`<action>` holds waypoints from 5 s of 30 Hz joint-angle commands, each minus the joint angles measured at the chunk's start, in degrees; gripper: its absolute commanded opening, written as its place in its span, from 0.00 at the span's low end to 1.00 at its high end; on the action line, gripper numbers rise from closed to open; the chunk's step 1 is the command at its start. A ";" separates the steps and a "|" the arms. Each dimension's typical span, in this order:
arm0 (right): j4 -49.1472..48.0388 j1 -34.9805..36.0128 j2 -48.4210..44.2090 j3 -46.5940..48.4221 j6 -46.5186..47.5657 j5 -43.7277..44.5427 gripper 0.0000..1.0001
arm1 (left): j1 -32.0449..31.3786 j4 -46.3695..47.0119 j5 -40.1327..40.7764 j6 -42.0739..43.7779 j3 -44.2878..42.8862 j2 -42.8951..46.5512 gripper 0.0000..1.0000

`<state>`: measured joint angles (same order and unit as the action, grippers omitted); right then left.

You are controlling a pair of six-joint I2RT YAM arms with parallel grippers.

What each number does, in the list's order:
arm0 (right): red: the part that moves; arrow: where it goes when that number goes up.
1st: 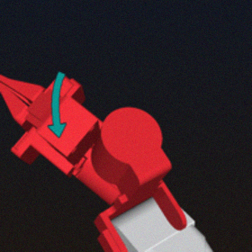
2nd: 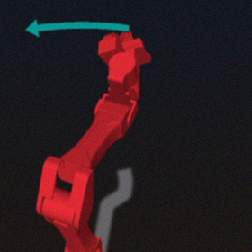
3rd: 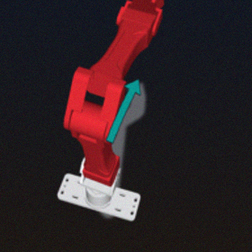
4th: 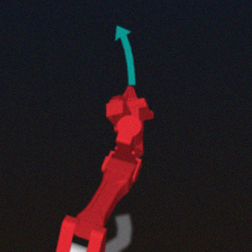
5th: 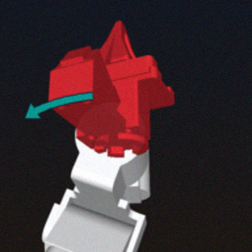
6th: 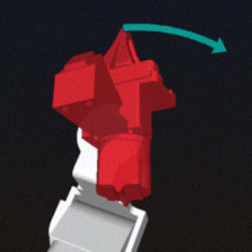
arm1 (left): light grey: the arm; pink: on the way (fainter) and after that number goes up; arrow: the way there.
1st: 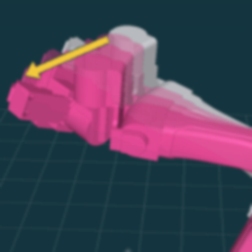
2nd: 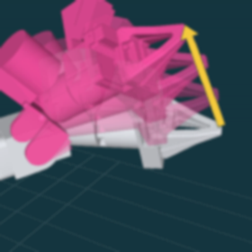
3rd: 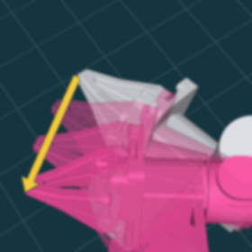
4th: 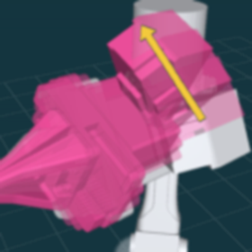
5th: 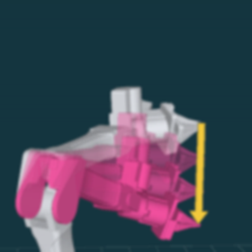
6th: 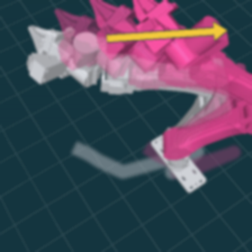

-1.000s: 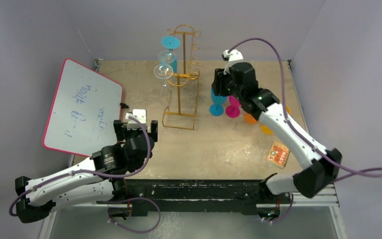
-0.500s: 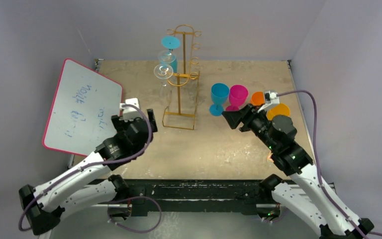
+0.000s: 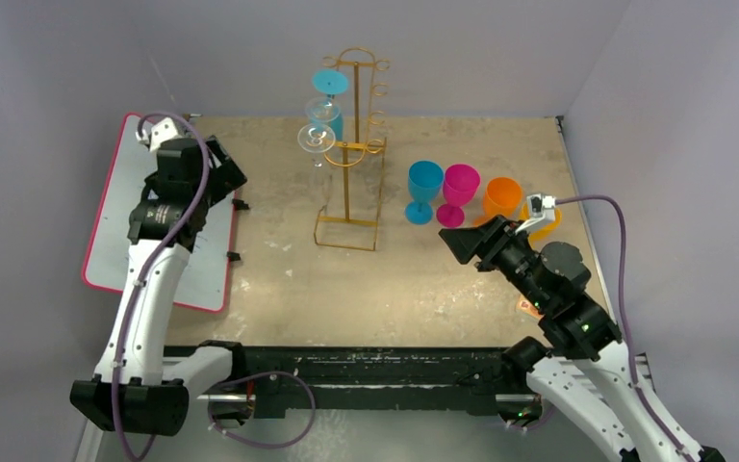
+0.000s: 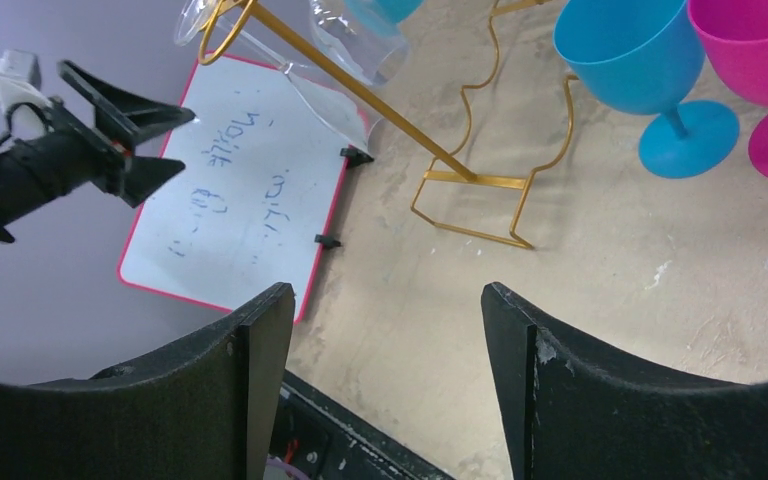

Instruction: Take the wine glass off the wine glass rack

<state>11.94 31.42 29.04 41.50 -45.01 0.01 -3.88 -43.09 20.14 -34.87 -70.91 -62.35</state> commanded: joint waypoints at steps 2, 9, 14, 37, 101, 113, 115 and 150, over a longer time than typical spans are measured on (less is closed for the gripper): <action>-0.08 -0.30 -1.72 2.77 -1.66 -0.33 0.73 | 0.23 3.58 -15.72 0.06 -4.45 4.31 1.00; 1.20 -0.25 -1.37 3.89 0.04 -1.26 0.75 | 0.19 8.93 -32.27 -4.71 -7.86 0.21 0.96; 1.11 -0.30 -1.74 3.80 0.58 -1.24 0.75 | 0.19 13.82 -38.44 -11.46 -9.04 -3.73 0.86; 3.57 -0.25 1.25 2.41 -3.80 -0.83 0.79 | -1.08 20.28 -43.60 -16.25 -13.33 -12.09 0.70; 4.05 -0.27 -2.41 1.77 -8.15 5.57 0.76 | -11.10 5.79 -36.58 1.97 -22.40 -19.33 0.00; 6.27 -0.25 -5.19 2.01 -9.08 7.54 0.77 | -11.11 10.23 -35.43 -4.85 -24.80 -16.67 0.00; 6.68 -0.24 -5.51 1.86 -9.40 7.63 0.77 | -11.08 11.94 -36.16 -5.81 -24.62 -16.48 0.00; 11.15 -0.23 -9.92 2.36 -11.94 10.63 0.80 | -9.21 2.67 -20.02 -3.16 -33.83 -14.24 0.00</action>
<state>24.03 31.42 19.53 41.56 -56.58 9.39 -13.21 -39.48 -9.19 -42.74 -103.26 -81.69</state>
